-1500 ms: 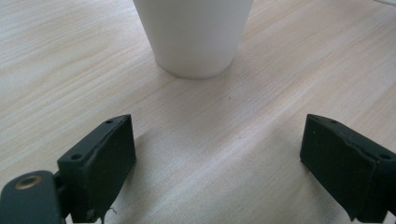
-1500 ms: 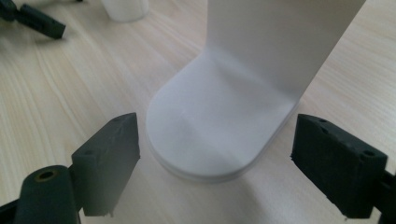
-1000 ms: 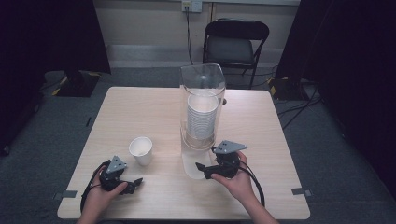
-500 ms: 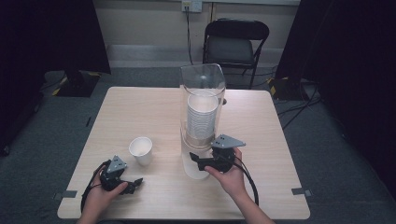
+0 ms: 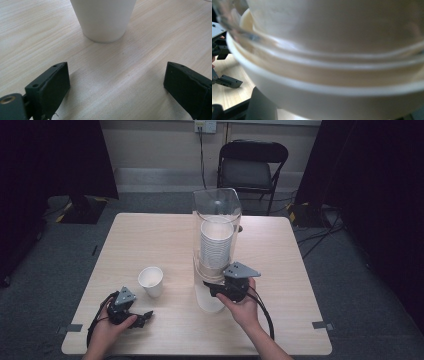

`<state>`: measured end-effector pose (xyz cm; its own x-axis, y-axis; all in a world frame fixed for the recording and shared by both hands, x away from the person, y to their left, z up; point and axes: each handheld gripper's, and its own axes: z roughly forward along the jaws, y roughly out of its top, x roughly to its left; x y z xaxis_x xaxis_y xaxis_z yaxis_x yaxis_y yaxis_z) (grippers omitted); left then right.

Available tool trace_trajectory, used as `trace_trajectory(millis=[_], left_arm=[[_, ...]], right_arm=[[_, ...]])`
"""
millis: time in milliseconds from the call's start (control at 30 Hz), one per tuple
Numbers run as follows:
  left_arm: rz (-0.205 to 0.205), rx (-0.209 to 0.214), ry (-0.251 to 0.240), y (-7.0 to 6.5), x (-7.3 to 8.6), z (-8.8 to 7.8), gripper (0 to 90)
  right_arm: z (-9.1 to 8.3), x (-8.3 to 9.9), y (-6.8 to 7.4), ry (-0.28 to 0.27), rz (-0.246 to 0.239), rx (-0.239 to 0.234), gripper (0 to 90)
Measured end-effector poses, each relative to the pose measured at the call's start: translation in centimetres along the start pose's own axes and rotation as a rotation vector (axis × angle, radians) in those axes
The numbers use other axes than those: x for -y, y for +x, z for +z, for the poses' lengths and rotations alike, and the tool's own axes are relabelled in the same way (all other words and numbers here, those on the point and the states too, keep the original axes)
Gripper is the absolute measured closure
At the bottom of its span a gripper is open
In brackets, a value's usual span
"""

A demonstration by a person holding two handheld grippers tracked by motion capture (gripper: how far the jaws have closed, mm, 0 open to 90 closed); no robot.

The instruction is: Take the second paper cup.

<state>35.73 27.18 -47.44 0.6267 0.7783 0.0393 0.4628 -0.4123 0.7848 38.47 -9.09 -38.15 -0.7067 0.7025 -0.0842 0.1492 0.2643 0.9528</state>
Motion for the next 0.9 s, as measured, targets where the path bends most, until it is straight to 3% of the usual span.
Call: trace_trajectory(millis=[567, 900], left_arm=[[0.002, 0.0, 0.0, 0.0, 0.0, 0.0, 6.1], [0.003, -0.001, 0.004, 0.0, 0.0, 0.0, 5.7]], right_arm=[[0.2, 1.2, 0.0, -0.068, -0.007, 0.01, 35.6], [0.2, 0.8, 0.0, -0.05, -0.007, 0.018, 34.4]])
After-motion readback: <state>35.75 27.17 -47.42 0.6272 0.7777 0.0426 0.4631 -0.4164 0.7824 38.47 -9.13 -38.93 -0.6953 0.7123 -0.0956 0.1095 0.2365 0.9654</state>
